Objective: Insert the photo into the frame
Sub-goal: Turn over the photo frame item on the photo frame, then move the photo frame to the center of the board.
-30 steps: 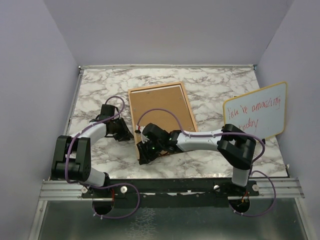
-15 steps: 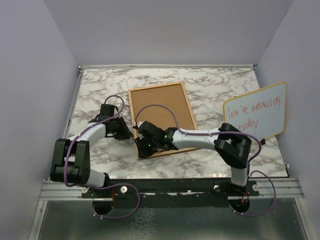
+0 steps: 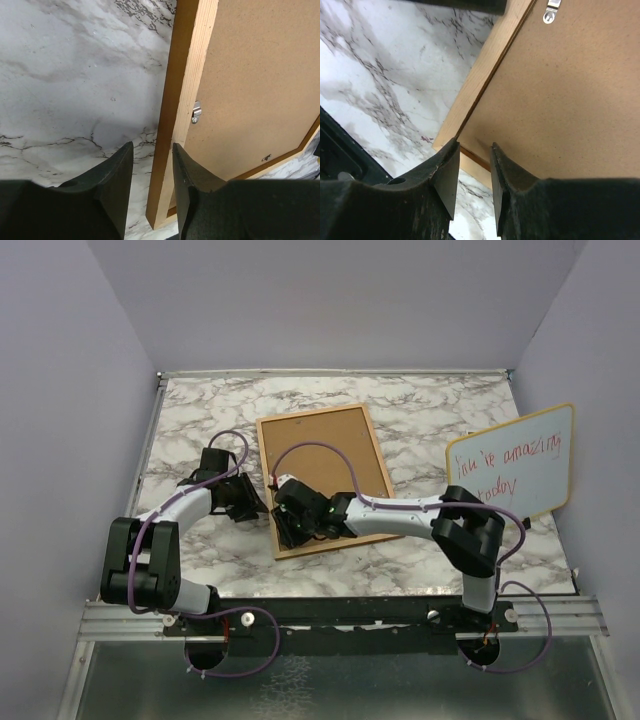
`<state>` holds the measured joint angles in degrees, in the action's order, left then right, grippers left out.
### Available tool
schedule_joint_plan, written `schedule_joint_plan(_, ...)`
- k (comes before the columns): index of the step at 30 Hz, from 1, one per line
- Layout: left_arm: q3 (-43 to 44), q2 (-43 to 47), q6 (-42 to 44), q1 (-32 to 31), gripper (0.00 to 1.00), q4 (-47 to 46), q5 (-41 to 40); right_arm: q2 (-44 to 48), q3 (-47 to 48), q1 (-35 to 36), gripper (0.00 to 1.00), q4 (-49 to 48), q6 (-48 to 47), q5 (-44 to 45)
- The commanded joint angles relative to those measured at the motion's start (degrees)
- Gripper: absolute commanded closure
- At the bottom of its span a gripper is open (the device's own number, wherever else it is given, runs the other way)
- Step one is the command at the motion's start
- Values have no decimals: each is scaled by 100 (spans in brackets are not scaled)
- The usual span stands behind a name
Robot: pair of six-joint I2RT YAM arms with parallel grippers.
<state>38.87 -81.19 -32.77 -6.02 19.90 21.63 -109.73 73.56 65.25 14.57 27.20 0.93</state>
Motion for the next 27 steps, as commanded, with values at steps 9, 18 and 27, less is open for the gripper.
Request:
schedule_joint_plan(9,761,-449,-305,-16,50,-380,-241,1081,-22,-872,59,-88,700,1219)
schedule_joint_plan(18,946,-873,-382,-60,39,-608,-189,1444,-424,-2623,34,1046,270,2105)
schedule_joint_plan(27,803,-900,-410,-143,26,-712,-112,638,-277,-3217,24,1470,-217,2162)
